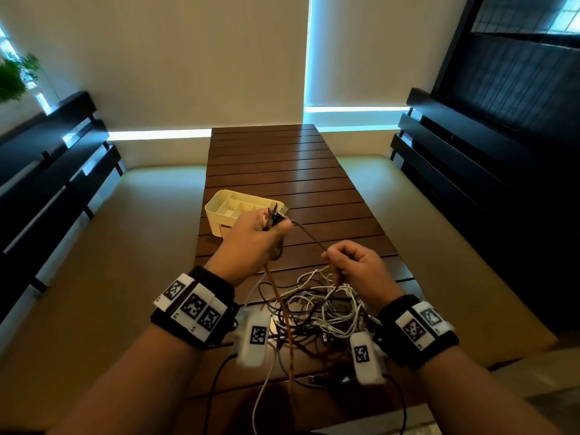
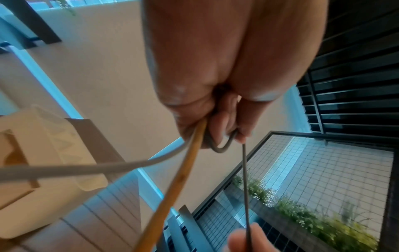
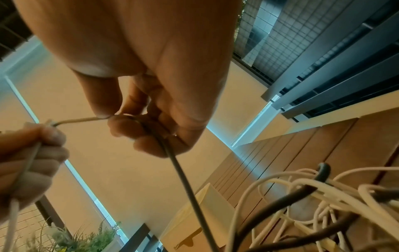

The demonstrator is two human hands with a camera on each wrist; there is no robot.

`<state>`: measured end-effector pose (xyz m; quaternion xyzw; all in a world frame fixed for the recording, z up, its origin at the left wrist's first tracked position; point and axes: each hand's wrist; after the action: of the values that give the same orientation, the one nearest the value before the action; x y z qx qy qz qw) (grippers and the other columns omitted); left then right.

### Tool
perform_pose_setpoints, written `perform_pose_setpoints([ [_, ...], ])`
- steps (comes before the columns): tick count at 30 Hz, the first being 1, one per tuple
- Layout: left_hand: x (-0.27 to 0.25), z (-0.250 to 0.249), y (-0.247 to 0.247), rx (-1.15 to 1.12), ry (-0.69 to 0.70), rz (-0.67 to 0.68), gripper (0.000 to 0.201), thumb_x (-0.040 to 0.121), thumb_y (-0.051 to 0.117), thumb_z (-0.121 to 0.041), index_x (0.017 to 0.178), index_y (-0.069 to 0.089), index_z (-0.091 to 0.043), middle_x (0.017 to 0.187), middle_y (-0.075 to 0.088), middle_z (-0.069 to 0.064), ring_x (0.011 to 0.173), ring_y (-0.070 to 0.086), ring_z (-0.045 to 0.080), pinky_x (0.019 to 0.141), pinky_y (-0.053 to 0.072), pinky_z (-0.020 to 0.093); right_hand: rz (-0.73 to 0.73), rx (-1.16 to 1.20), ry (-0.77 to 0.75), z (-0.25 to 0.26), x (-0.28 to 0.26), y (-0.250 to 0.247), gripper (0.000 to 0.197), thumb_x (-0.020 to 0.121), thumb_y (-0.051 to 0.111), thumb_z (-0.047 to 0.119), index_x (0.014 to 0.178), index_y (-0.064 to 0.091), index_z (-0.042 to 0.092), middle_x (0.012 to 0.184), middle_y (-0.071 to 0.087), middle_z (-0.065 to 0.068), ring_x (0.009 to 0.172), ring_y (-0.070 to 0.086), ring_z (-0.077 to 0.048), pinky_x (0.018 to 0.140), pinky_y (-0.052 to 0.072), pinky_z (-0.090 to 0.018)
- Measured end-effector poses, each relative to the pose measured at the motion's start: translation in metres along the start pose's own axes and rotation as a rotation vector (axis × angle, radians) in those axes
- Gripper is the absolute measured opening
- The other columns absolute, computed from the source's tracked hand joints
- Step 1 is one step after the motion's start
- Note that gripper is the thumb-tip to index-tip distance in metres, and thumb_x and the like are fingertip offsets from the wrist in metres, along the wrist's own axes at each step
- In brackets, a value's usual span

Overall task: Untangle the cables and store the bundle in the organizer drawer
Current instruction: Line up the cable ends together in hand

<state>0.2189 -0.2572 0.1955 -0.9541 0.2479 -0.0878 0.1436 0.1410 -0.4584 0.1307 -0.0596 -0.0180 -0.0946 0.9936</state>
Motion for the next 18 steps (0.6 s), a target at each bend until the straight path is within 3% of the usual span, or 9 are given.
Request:
perform_pose_setpoints([
  [3, -0.003, 0.017, 0.003, 0.162, -0.110, 0.040, 0.031, 0.101, 0.055, -0.023, 0.096, 0.058, 0.008, 0.073, 0.048, 0.010, 0.062, 0.043, 0.016, 0.063, 0.039, 0.032, -0.052, -0.127, -0.014, 0.003, 0.002, -0.005, 0.022, 0.096, 0.062, 0.019, 0.077, 0.071, 0.024, 0.070, 0.059, 0.000, 0.056, 0.049, -0.007, 0.057, 0.041, -0.025],
  [5, -0.002, 0.025, 0.005, 0.303, -0.140, 0.039, 0.026, 0.102, 0.053, -0.025, 0.096, 0.061, 0.000, 0.075, 0.054, 0.006, 0.063, 0.046, 0.014, 0.061, 0.039, 0.027, -0.039, -0.346, -0.029, 0.015, 0.006, -0.011, 0.016, 0.095, 0.063, 0.024, 0.081, 0.070, 0.021, 0.077, 0.064, 0.002, 0.064, 0.054, -0.005, 0.062, 0.043, -0.022],
  [7, -0.001, 0.022, 0.005, 0.332, -0.126, -0.045, 0.023, 0.103, 0.052, -0.028, 0.092, 0.061, -0.010, 0.074, 0.056, 0.003, 0.062, 0.046, 0.012, 0.057, 0.038, 0.025, 0.071, -0.598, -0.013, 0.028, 0.009, -0.015, 0.015, 0.096, 0.062, 0.028, 0.086, 0.070, 0.021, 0.083, 0.066, 0.006, 0.074, 0.058, -0.005, 0.064, 0.042, -0.019],
  [9, 0.002, 0.016, 0.006, 0.325, -0.058, -0.088, 0.024, 0.103, 0.051, -0.031, 0.093, 0.062, -0.012, 0.079, 0.061, 0.009, 0.066, 0.050, 0.014, 0.062, 0.042, 0.031, 0.174, -0.743, 0.000, 0.040, 0.011, -0.015, 0.013, 0.097, 0.060, 0.031, 0.092, 0.070, 0.023, 0.087, 0.066, 0.009, 0.080, 0.059, -0.003, 0.065, 0.041, -0.017],
  [12, 0.003, 0.008, 0.016, 0.326, 0.056, 0.043, 0.022, 0.102, 0.051, -0.031, 0.099, 0.064, -0.013, 0.087, 0.064, 0.011, 0.072, 0.054, 0.015, 0.069, 0.046, 0.034, 0.203, -0.730, -0.065, 0.059, 0.014, -0.010, 0.010, 0.096, 0.060, 0.031, 0.090, 0.068, 0.028, 0.086, 0.066, 0.008, 0.079, 0.060, -0.006, 0.066, 0.043, -0.019],
  [15, 0.001, 0.002, 0.025, 0.282, 0.099, 0.166, 0.019, 0.102, 0.053, -0.025, 0.085, 0.059, -0.021, 0.073, 0.056, 0.001, 0.059, 0.045, 0.000, 0.058, 0.040, 0.020, 0.155, -0.623, -0.181, 0.071, 0.017, -0.006, 0.012, 0.095, 0.062, 0.030, 0.087, 0.070, 0.026, 0.081, 0.067, 0.001, 0.073, 0.058, -0.013, 0.066, 0.047, -0.025],
  [18, 0.000, 0.002, 0.025, 0.269, 0.131, 0.159, 0.025, 0.102, 0.054, -0.026, 0.077, 0.053, -0.023, 0.067, 0.048, -0.005, 0.055, 0.040, 0.002, 0.057, 0.035, 0.023, 0.099, -0.524, -0.245, 0.068, 0.016, -0.008, 0.011, 0.093, 0.065, 0.027, 0.087, 0.072, 0.022, 0.078, 0.067, 0.002, 0.067, 0.055, -0.006, 0.065, 0.046, -0.025],
])
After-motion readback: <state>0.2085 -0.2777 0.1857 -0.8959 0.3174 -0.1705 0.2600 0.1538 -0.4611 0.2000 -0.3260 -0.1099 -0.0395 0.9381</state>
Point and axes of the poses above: each hand's wrist, its own x-axis towards the middle knuckle, its own y-axis out of the palm, z = x × y
